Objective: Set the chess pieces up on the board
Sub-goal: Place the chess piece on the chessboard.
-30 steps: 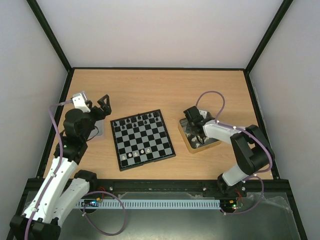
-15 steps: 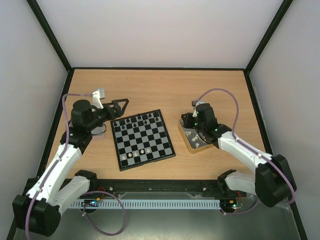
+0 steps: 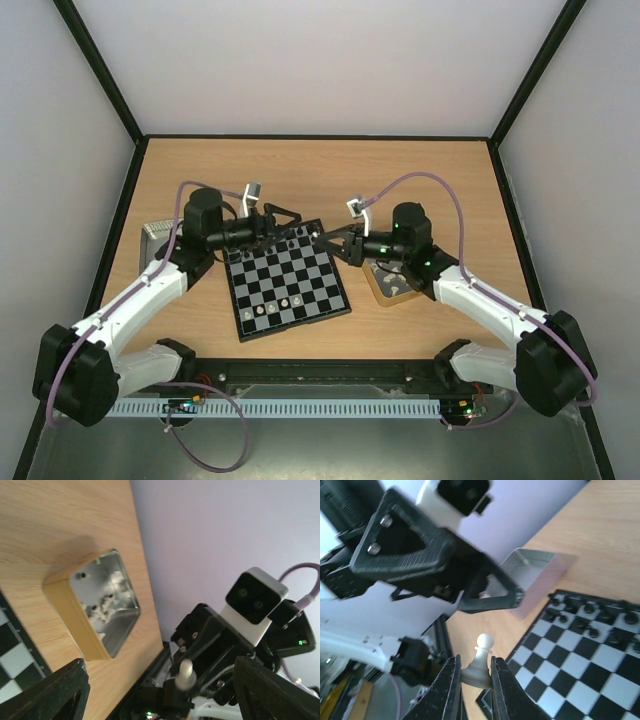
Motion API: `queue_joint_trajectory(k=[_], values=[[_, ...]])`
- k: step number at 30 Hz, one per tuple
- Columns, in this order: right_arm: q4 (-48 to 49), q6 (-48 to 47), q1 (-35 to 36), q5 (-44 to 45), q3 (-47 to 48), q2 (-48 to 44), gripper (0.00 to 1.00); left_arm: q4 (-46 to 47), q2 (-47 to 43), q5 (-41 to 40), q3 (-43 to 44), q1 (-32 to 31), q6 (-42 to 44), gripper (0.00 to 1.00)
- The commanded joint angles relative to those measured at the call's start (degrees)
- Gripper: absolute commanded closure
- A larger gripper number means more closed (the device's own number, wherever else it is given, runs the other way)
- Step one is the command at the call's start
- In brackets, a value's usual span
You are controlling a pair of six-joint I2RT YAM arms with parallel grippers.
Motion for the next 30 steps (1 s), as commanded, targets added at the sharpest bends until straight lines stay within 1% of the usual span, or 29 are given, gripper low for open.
queue_joint_trajectory(k=[1, 5, 10, 13, 16, 22, 27, 29, 30], values=[[3.69, -2.42, 2.15, -9.31, 2.75, 1.28, 0.88, 9.75, 1.13, 7.7, 0.91, -0.82, -7.53, 0.25], [3.7, -3.34, 2.87, -9.83, 3.71, 2.14, 0.88, 11.21, 2.0, 12.46, 1.27, -2.02, -8.53, 0.33], [2.24, -4.48, 3.0, -10.26, 5.37, 3.34, 0.88, 9.04, 2.35, 14.62, 1.45, -3.03, -6.39, 0.47], [0.95, -5.32, 3.06, -9.85, 6.19, 3.7, 0.88, 7.82, 2.97, 15.27, 1.56, -3.74, -4.87, 0.58], [0.75, -5.48, 3.02, -9.87, 6.43, 3.9, 0.88, 8.67, 3.33, 15.85, 1.58, -4.21, -4.51, 0.66], [0.16, -5.58, 3.07, -10.42, 6.43, 4.42, 0.89, 9.6, 4.0, 17.03, 1.84, -4.88, -3.91, 0.74], [-1.12, -6.42, 3.11, -10.19, 6.67, 4.39, 0.89, 9.87, 4.13, 16.96, 1.72, -4.97, -3.61, 0.89], [-1.61, -6.34, 3.15, -9.5, 6.69, 4.34, 0.86, 9.71, 4.03, 16.85, 1.71, -4.97, -3.4, 0.96], [-2.24, -6.27, 3.15, -9.19, 6.82, 4.3, 0.82, 9.44, 4.03, 16.69, 1.77, -4.97, -3.15, 0.97]])
